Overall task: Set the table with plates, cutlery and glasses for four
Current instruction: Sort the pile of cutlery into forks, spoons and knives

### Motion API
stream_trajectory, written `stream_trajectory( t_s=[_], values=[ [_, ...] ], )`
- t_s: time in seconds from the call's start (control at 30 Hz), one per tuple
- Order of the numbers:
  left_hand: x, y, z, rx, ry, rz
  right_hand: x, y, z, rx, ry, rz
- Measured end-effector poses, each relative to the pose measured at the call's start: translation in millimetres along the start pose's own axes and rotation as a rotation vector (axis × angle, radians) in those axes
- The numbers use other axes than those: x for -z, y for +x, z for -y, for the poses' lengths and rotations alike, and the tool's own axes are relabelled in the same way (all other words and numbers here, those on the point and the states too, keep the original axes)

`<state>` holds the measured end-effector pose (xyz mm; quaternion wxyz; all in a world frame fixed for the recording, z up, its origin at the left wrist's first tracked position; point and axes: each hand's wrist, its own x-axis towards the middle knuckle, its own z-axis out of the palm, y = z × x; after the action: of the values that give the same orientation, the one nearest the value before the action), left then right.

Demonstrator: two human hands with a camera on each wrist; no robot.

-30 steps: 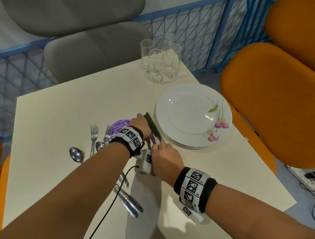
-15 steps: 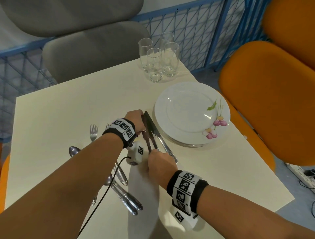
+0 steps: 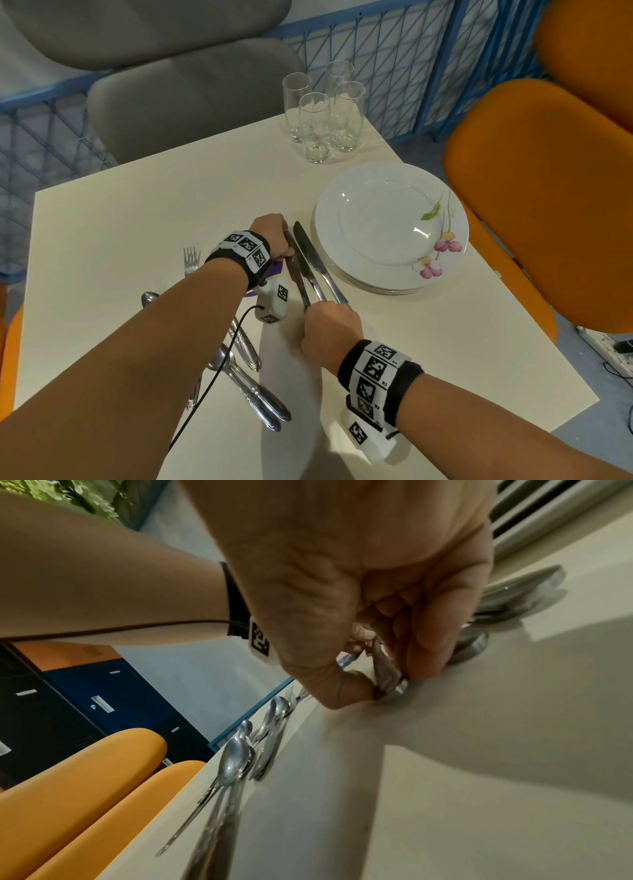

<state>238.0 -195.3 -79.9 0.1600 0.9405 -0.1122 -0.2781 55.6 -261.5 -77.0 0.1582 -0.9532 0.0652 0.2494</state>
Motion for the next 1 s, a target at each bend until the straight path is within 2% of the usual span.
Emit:
stream_trajectory(
  t_s=[0.2,0.37,0.7,1.0],
  values=[
    [2,3,0,-0.012,-0.016,-0.026,11,7,-7,0.019,-0.075,-0.141],
    [2,7,-3,-0.038,0.034,-0.064,18,10,-13,0.011,-0.080,-0.097],
    [1,10,-9,-0.060,0.079,-0.046,7,6,-20,0.039,-0.108,-0.146],
    [3,10,-16,-0.113,0.123,-0.029,2,7,-21,-0.001,-0.073,-0.216]
  ],
)
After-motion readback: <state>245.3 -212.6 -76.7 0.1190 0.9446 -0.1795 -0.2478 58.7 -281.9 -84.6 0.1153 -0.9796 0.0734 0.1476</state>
